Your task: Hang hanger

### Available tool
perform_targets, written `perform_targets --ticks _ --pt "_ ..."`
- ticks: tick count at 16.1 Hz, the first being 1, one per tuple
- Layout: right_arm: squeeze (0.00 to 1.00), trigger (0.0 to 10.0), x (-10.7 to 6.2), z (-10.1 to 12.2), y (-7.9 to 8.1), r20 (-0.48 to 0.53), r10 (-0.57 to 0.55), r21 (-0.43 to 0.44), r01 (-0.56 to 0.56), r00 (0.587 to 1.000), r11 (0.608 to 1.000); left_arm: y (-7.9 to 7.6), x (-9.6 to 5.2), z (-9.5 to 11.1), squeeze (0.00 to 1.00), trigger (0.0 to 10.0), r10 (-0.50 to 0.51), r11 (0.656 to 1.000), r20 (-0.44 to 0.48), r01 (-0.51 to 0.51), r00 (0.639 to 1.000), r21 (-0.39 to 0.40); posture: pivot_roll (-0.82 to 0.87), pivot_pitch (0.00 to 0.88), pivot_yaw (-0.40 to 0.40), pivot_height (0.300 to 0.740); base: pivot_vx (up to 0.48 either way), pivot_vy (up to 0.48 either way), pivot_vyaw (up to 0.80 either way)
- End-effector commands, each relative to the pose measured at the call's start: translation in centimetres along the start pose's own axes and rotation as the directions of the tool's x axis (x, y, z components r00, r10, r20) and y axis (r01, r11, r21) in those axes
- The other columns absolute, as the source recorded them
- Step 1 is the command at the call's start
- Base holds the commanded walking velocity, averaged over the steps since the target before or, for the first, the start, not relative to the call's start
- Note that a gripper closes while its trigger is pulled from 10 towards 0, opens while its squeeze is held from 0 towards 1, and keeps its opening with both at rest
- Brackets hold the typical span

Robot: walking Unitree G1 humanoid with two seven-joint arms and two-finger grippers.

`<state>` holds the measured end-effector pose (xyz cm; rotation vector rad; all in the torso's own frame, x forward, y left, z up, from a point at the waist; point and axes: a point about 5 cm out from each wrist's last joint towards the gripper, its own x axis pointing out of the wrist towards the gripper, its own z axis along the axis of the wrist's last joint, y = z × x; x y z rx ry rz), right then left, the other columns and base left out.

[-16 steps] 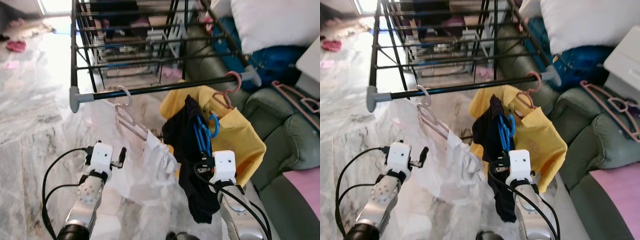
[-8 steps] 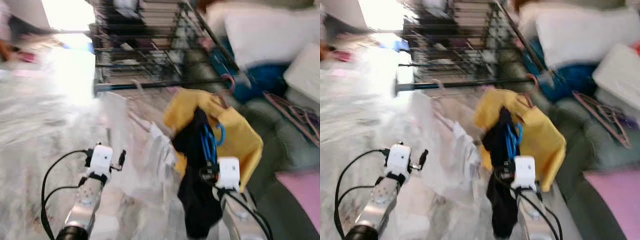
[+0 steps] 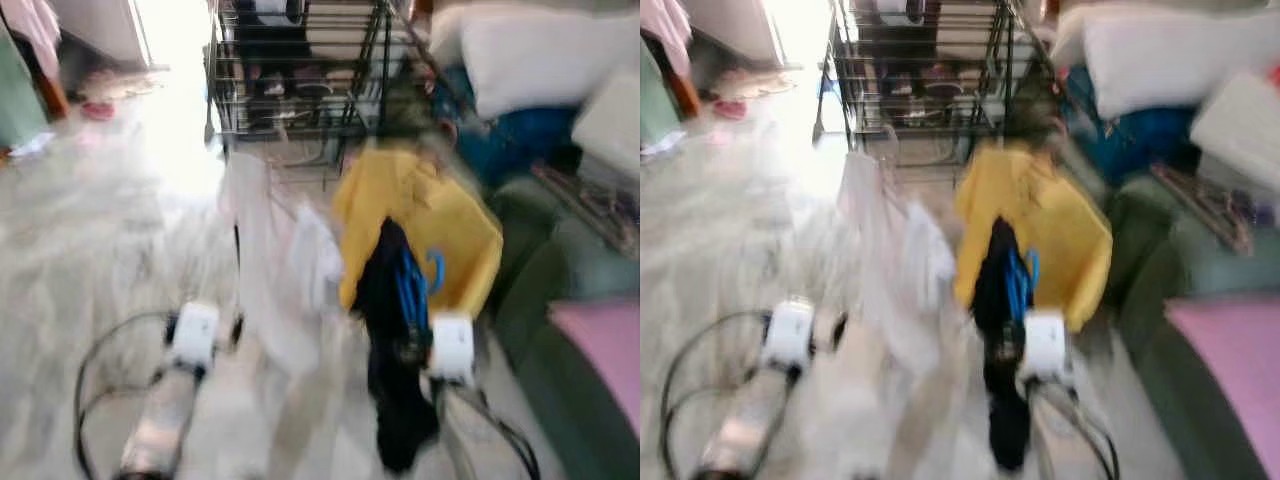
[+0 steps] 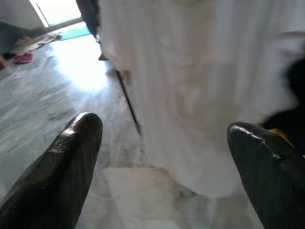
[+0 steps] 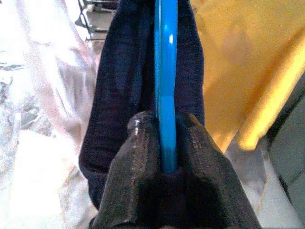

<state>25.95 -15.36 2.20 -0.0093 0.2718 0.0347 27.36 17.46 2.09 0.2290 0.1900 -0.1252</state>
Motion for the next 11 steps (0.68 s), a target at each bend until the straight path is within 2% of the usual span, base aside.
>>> perform_targets --ticks 1,3,6,8,11 --pt "0.0 10.0 0.1 0.5 -0.2 0.041 -0.02 0.009 0.02 0.999 1.0 0.0 0.2 0.4 0.0 10.0 -0.009 1.0 0.014 0.008 1.0 0.011 -0.03 0.036 -0.028 0.74 -0.274 0.0 0.0" --pt "0.0 10.0 0.0 0.8 -0.2 0.053 -0.028 0.011 0.028 0.998 1.0 0.1 0.2 0.5 0.0 10.0 0.0 1.0 0.016 0.0 1.0 0.007 -0.05 0.058 -0.015 0.74 -0.274 0.0 0.0" --pt "0.0 10.0 0.1 1.4 -0.4 0.08 -0.016 -0.009 0.017 0.997 1.0 0.0 0.7 1.3 0.0 10.0 -0.012 1.0 0.051 0.011 0.999 0.015 -0.08 0.088 0.0 0.74 0.0 0.0 0.0" --pt "0.0 10.0 0.3 1.7 0.0 0.079 0.037 -0.036 -0.035 0.996 0.999 0.1 1.2 1.8 0.0 10.0 -0.001 1.0 0.055 0.0 0.998 0.014 -0.09 0.113 0.0 0.74 0.0 0.0 0.0" --pt "0.0 10.0 0.2 2.3 0.6 0.085 0.089 -0.043 -0.086 0.992 0.995 -0.1 1.1 1.8 0.0 10.0 -0.003 1.0 0.06 0.002 0.998 0.018 -0.1 0.139 -0.009 0.74 0.0 0.0 0.0"
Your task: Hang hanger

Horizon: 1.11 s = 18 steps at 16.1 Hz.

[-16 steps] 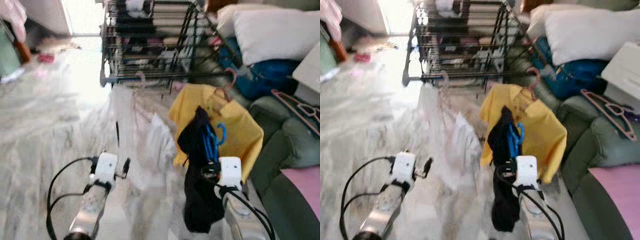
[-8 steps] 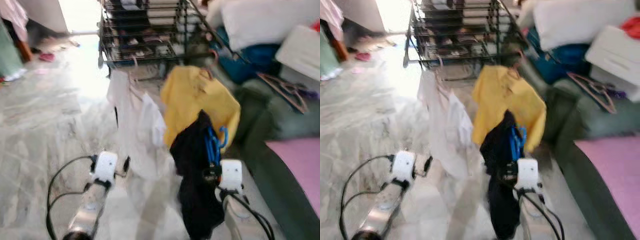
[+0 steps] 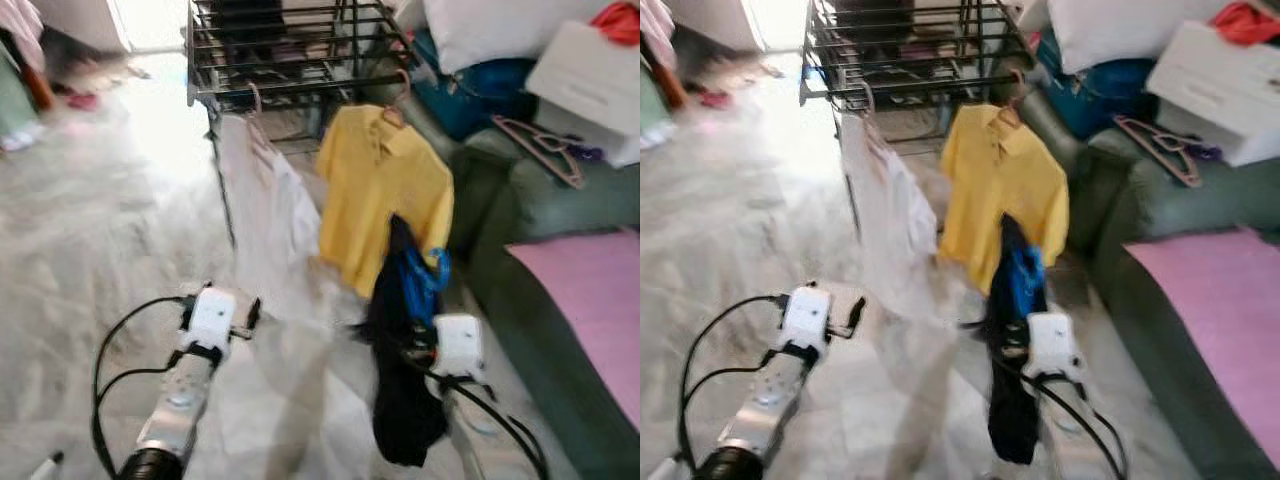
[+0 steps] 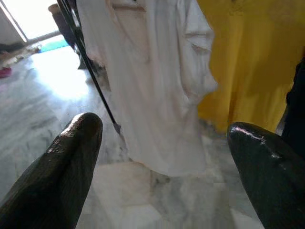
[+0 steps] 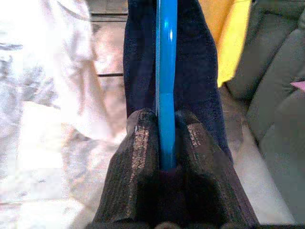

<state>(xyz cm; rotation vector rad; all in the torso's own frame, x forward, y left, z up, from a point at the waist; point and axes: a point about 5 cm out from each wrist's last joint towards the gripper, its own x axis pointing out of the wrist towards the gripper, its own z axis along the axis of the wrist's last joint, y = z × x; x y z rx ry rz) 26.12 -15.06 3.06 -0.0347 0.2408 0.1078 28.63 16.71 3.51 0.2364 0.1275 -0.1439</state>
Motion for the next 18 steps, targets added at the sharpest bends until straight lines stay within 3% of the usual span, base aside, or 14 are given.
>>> perform_targets --ticks 1,5,11,18 --pt "0.0 10.0 0.3 1.4 0.4 0.055 0.027 -0.009 -0.027 0.998 1.0 0.2 0.0 -0.1 0.0 10.0 0.011 1.0 -0.006 -0.011 1.0 0.008 -0.1 0.147 -0.009 0.74 0.0 0.0 0.0" --pt "0.0 10.0 0.1 1.8 1.6 0.064 0.13 -0.064 -0.126 0.989 0.99 -0.4 -0.3 -0.3 0.0 10.0 -0.005 1.0 -0.013 0.005 1.0 0.001 -0.1 0.169 -0.011 0.74 0.0 0.0 0.8" --pt "0.0 10.0 -0.1 1.6 3.0 0.032 0.266 -0.142 -0.259 0.963 0.955 0.5 -0.4 -0.5 0.0 10.0 -0.005 1.0 -0.032 0.005 0.999 -0.007 -0.09 0.184 -0.012 0.74 0.0 0.0 0.8" --pt "0.0 10.0 0.0 1.7 3.3 0.029 0.29 -0.152 -0.282 0.957 0.947 -0.4 -0.3 -0.2 0.0 10.0 -0.04 0.999 -0.026 0.039 0.999 -0.018 -0.09 0.165 -0.021 0.74 0.0 0.0 0.8"
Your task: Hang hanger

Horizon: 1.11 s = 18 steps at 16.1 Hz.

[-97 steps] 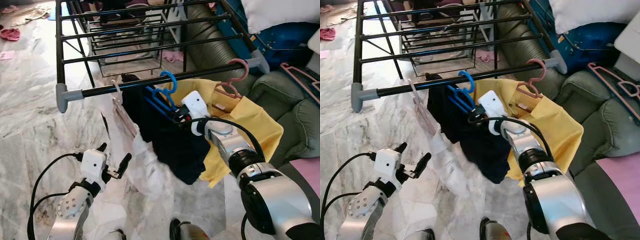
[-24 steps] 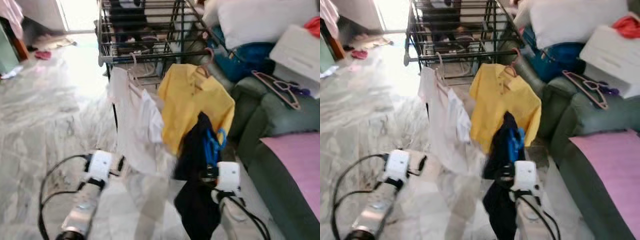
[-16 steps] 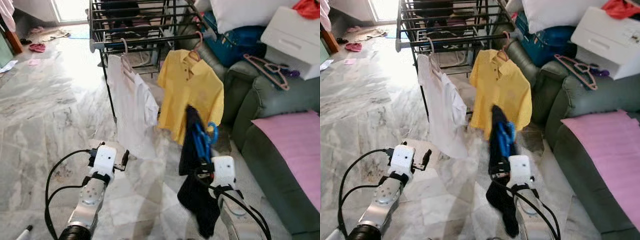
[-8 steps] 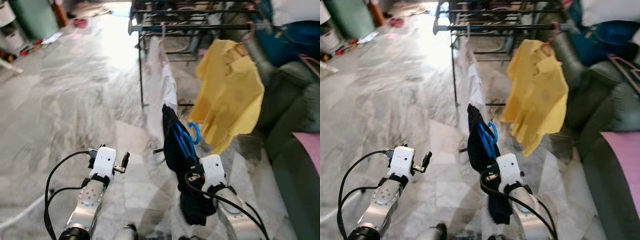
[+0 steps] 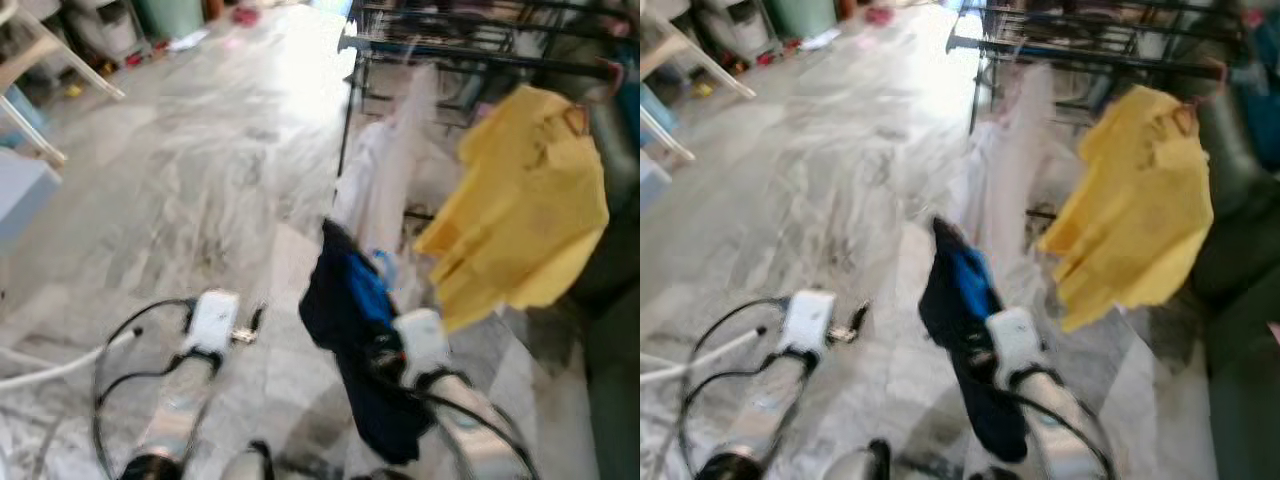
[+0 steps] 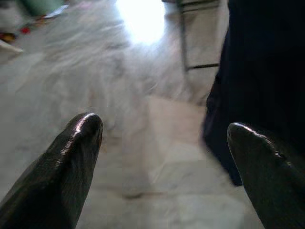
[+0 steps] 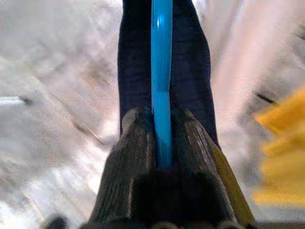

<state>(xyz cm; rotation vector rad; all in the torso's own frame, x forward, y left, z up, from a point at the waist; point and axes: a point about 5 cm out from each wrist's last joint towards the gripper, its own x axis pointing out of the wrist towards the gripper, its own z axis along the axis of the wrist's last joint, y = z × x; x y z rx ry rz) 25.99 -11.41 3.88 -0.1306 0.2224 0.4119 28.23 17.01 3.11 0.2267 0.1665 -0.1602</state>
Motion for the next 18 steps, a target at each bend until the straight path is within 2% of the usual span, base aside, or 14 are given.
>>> perform_targets --ticks 1,7,10,14,18 --pt "0.0 10.0 -0.1 0.74 -0.36 0.035 0.004 -0.022 -0.003 0.999 1.0 -0.48 0.15 0.26 0.0 10.0 -0.016 1.0 0.009 0.016 1.0 -0.005 -0.09 0.164 -0.022 0.74 0.0 0.0 0.8" --pt "0.0 10.0 -0.23 0.6 0.47 0.03 0.071 -0.045 -0.069 0.997 0.997 -0.59 0.09 0.19 0.0 10.0 -0.015 1.0 0.006 0.015 1.0 0.011 -0.09 0.162 -0.016 0.74 0.0 0.0 0.8" --pt "0.0 10.0 -0.15 0.73 -0.09 0.033 0.057 -0.054 -0.056 0.998 0.997 -0.55 0.04 0.21 0.0 10.0 -0.019 0.999 0.012 0.019 1.0 0.03 -0.09 0.164 -0.014 0.74 0.0 0.0 0.8" --pt "0.0 10.0 0.19 1.17 0.03 0.036 0.13 -0.082 -0.126 0.991 0.989 -0.58 0.1 0.29 0.0 10.0 -0.012 1.0 0.015 0.011 1.0 0.028 -0.09 0.161 -0.015 0.74 0.0 0.0 0.8" --pt "0.0 10.0 0.19 1.23 0.14 0.034 0.147 -0.081 -0.144 0.989 0.986 -0.56 -0.22 0.05 0.0 10.0 -0.006 1.0 0.012 0.006 1.0 0.027 -0.08 0.174 -0.022 0.74 0.0 0.0 0.8"
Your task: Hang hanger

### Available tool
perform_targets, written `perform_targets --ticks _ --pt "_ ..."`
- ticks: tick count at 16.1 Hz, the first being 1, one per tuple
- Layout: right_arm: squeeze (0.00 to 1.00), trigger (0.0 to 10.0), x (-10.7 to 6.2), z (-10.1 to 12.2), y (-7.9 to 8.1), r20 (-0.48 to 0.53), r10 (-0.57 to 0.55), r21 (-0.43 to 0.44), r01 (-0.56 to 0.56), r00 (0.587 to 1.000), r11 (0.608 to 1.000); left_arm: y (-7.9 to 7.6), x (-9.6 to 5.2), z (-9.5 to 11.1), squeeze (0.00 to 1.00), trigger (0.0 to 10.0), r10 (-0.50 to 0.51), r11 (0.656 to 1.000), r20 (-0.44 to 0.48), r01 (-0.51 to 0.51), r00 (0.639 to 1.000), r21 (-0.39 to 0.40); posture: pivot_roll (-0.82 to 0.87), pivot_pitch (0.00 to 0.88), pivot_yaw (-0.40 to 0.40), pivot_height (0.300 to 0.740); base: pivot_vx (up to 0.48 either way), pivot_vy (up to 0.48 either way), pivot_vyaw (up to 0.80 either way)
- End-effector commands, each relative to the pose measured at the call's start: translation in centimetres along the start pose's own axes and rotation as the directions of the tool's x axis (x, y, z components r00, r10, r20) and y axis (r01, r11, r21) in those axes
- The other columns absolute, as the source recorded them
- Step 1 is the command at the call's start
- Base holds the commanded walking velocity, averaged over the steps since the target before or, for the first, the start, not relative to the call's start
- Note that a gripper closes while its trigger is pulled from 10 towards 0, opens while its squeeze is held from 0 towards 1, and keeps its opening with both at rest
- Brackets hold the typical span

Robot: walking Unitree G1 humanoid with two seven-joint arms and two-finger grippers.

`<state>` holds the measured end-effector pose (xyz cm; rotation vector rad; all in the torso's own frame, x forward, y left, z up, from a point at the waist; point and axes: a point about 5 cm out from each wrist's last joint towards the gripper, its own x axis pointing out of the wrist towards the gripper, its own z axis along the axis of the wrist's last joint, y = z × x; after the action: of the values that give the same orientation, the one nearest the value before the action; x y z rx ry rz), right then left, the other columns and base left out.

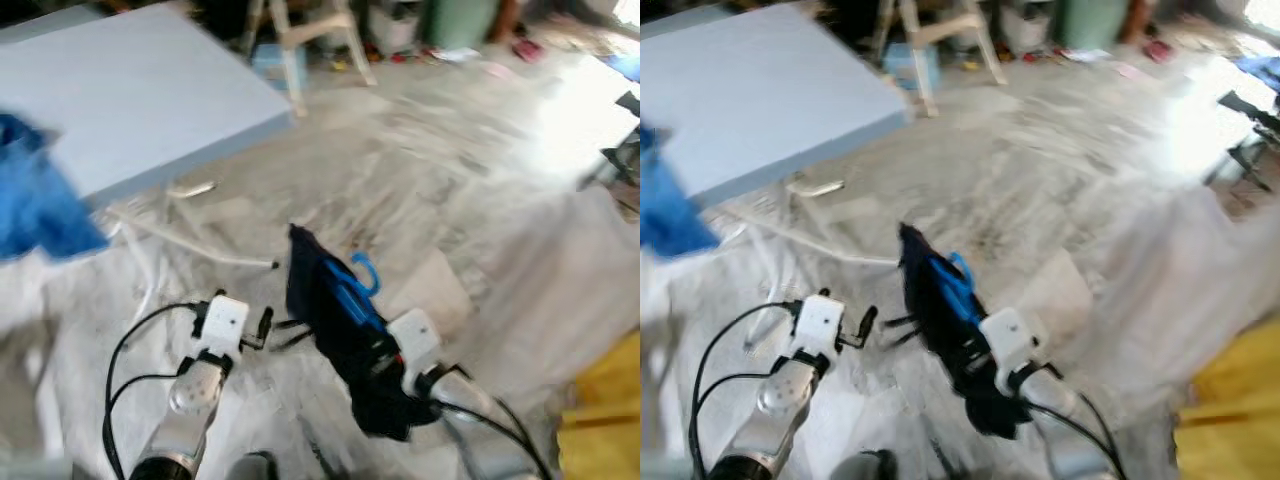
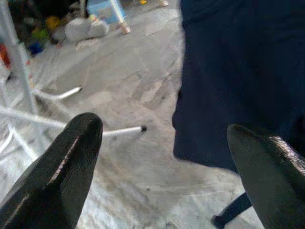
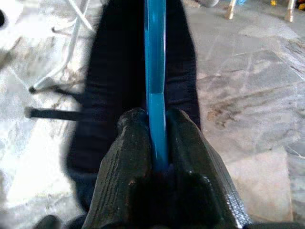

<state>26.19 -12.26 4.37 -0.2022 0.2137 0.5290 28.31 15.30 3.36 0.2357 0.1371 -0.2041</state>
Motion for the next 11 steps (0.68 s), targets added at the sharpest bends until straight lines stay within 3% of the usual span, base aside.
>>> perform_targets --ticks 1,9,11 --pt "0.0 10.0 0.6 0.9 0.9 0.042 0.038 0.003 -0.038 0.998 0.999 1.0 -0.6 -0.6 0.0 10.0 0.033 0.999 -0.023 -0.033 0.999 0.012 -0.08 0.174 -0.022 0.74 0.0 0.0 0.8" --pt "0.0 10.0 0.7 1.2 1.5 0.055 0.047 0.011 -0.048 0.997 0.999 0.5 -0.9 -0.5 0.0 10.0 0.001 1.0 -0.009 -0.001 1.0 -0.03 -0.09 0.187 -0.026 0.74 0.0 0.0 0.79" --pt "0.0 10.0 1.0 1.8 1.5 0.084 0.027 0.046 -0.031 0.996 0.998 -0.2 -0.9 -0.4 0.0 10.0 -0.056 0.995 0.001 0.056 0.998 -0.081 -0.09 0.188 -0.027 0.74 0.0 0.0 0.0"
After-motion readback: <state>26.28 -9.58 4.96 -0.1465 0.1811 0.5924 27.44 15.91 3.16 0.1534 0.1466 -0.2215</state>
